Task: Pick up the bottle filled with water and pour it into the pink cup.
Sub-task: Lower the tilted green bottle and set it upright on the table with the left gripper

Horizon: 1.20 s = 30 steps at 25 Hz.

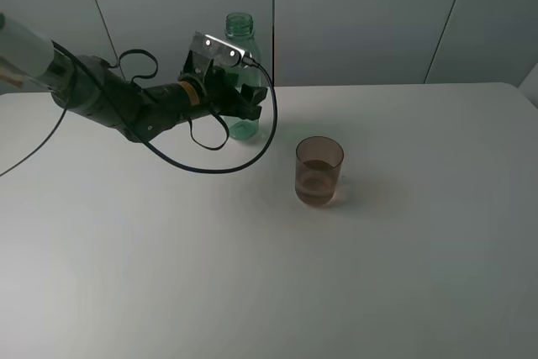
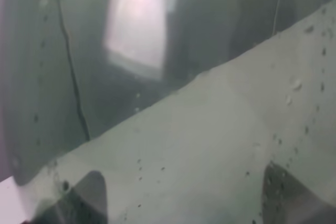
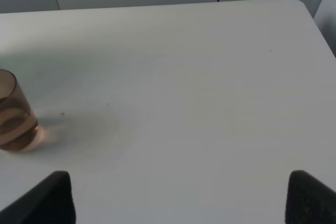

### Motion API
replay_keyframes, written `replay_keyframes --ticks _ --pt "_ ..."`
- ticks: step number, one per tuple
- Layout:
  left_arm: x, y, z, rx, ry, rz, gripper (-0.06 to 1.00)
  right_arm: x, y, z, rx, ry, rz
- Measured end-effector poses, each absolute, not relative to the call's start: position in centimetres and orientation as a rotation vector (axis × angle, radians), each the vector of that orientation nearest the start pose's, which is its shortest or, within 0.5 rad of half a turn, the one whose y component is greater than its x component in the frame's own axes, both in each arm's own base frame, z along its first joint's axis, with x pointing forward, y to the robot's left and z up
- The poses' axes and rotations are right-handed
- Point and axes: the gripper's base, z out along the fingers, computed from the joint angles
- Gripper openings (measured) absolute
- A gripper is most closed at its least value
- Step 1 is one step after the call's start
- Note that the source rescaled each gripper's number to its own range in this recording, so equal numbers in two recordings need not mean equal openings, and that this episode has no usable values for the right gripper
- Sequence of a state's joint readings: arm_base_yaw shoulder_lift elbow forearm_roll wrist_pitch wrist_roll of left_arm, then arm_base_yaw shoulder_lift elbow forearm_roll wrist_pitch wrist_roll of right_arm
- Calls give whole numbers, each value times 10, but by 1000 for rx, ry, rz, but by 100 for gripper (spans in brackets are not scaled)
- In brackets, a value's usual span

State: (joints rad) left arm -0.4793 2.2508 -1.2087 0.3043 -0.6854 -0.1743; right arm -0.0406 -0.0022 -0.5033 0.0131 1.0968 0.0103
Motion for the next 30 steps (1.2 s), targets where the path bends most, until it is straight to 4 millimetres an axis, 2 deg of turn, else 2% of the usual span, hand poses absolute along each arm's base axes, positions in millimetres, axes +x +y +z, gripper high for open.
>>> replay_keyframes --ticks 4,18,19,20,21,22,24,30 --pt "396 -226 92 625 1797 -475 4 -7 1 275 52 2074 -3" --pt "394 -228 92 683 1779 -484 4 -7 1 275 52 2074 -3" --pt "394 -228 92 685 1778 -487 16 -7 1 275 52 2074 -3" --pt "394 -228 91 683 1784 -489 50 -7 1 275 52 2074 -3" --pt "394 -228 91 676 1799 -491 78 -7 1 275 52 2074 -3" --pt "394 -228 90 671 1813 -493 88 -7 1 275 52 2074 -3" --pt "393 -227 88 662 1837 -495 95 -7 1 275 52 2074 -3" --pt "393 -227 95 664 1878 -474 98 -7 1 275 52 2074 -3"
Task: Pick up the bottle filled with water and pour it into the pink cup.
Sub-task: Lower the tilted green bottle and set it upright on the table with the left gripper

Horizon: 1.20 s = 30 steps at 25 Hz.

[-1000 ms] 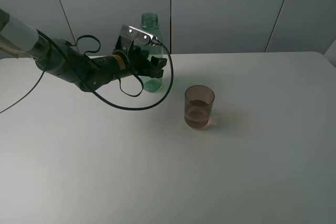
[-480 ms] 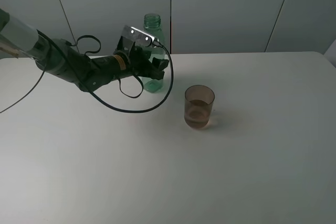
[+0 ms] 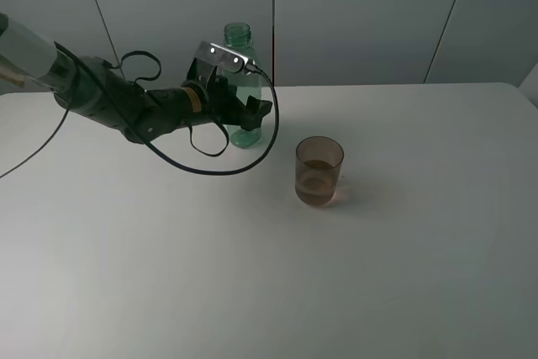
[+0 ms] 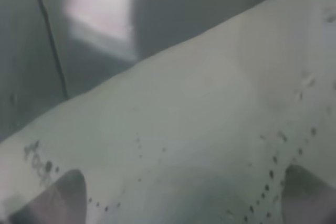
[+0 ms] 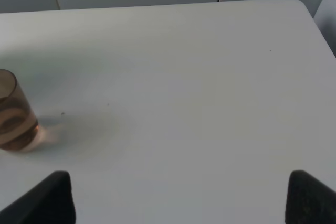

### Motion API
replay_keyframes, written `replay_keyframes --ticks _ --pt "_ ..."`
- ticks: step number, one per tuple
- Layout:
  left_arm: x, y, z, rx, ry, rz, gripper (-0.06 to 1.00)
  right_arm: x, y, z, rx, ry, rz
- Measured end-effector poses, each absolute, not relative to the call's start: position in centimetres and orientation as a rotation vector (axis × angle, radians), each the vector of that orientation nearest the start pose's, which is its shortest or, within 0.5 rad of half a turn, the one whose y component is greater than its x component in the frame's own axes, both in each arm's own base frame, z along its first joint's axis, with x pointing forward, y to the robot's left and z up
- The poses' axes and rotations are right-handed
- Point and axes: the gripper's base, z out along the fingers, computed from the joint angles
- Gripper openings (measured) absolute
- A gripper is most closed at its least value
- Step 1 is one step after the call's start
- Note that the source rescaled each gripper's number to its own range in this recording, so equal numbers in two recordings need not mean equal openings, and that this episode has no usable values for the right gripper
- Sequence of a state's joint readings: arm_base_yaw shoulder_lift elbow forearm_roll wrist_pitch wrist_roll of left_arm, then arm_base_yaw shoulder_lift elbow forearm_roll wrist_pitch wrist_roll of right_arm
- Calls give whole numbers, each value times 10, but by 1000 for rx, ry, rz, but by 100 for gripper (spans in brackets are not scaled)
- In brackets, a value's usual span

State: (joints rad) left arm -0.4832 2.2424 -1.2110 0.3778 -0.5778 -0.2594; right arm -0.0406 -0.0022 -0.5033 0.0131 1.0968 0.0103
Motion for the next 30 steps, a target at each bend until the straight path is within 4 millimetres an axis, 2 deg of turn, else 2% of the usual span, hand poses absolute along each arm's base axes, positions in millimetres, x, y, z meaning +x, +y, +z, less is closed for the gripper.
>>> replay_keyframes --ticks 7,18,22,30 --pt "386 -227 101 668 1999 -426 98 -7 1 275 52 2074 -3" --pt "357 -218 115 673 2060 -418 99 -7 1 275 52 2074 -3" --pt "355 -216 118 668 2063 -415 99 -7 1 275 52 2074 -3" --pt "348 -215 113 671 2151 -377 99 -7 1 275 52 2074 -3"
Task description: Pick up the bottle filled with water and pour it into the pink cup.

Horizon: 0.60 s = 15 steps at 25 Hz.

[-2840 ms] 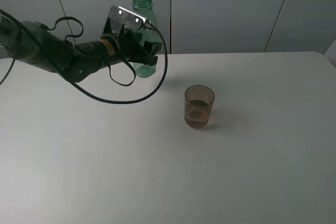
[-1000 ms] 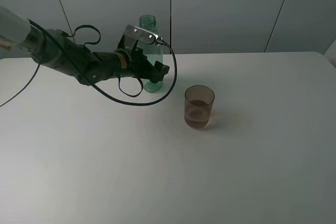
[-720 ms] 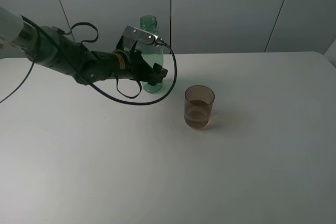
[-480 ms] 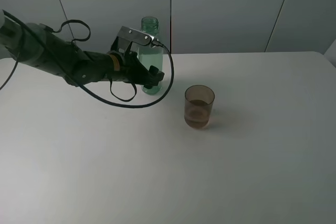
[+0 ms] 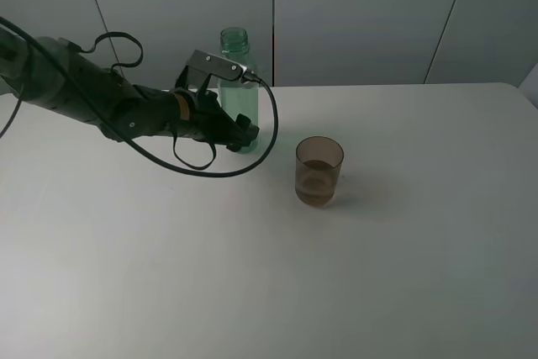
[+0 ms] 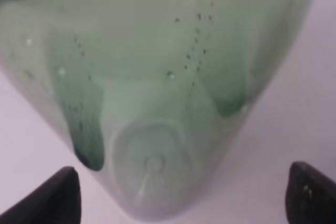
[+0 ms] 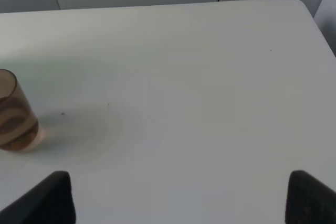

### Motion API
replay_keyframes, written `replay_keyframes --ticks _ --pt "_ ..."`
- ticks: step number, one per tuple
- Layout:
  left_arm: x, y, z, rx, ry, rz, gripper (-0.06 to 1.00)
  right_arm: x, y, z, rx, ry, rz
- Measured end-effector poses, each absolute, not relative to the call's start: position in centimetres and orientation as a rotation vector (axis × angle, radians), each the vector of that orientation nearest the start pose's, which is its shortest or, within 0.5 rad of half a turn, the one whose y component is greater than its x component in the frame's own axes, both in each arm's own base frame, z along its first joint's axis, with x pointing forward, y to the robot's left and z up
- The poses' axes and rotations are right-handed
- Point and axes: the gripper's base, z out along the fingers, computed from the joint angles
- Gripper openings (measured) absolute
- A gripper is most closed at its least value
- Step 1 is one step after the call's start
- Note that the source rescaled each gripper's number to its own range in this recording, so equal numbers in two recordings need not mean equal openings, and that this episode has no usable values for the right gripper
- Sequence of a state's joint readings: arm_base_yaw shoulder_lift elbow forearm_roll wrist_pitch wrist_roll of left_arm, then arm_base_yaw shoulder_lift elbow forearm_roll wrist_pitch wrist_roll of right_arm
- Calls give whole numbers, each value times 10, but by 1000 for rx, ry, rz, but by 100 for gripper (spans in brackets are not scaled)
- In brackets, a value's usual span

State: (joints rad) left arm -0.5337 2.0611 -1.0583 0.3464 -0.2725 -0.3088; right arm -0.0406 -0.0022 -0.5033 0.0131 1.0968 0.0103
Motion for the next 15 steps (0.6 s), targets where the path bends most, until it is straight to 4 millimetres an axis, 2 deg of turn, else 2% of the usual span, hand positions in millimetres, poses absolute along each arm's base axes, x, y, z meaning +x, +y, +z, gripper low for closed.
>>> replay_keyframes --ticks 4,7,11,15 --pt "343 -211 129 637 2196 -351 99 -7 1 275 52 2074 -3" --pt "332 -202 143 612 2239 -327 99 -7 1 275 52 2074 -3" --pt "306 -186 167 561 2325 -281 99 -7 1 275 52 2074 -3" --pt "271 -166 209 529 2367 -232 99 -7 1 275 52 2074 -3"
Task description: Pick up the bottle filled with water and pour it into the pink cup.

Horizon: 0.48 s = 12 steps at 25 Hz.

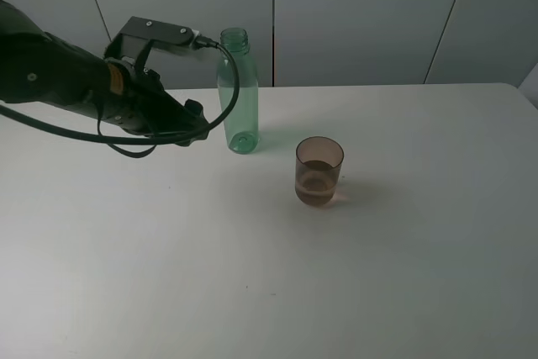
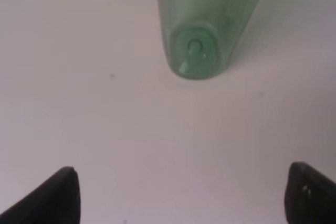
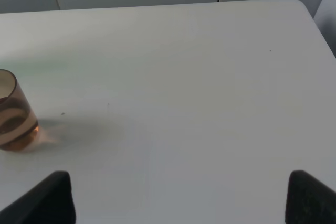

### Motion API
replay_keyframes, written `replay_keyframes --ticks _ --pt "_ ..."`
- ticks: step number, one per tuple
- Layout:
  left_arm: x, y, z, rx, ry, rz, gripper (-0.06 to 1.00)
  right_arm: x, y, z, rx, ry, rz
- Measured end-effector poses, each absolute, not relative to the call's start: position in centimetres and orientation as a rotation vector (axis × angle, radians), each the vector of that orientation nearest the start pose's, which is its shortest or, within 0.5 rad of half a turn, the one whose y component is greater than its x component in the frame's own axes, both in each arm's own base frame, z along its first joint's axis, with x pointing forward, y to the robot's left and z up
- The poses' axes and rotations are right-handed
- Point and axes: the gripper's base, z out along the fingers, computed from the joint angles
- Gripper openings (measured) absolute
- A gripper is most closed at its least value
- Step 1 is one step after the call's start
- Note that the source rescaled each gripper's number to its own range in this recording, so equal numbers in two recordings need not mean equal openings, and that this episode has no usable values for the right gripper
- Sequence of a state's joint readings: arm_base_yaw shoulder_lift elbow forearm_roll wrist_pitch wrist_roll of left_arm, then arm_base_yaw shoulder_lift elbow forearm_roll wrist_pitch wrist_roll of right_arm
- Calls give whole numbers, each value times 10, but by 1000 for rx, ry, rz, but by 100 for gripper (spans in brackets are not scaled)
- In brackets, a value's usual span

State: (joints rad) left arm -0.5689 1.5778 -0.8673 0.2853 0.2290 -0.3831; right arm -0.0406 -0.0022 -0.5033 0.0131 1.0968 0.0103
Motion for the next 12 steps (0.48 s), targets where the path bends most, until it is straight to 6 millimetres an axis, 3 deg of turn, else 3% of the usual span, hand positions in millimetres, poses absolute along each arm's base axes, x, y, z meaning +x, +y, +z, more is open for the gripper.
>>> replay_keyframes --ticks 7,12 --pt "204 -117 286 422 2386 -164 99 -7 1 275 52 2074 -3" --pt "157 -81 317 354 2409 -118 99 -7 1 275 52 2074 -3"
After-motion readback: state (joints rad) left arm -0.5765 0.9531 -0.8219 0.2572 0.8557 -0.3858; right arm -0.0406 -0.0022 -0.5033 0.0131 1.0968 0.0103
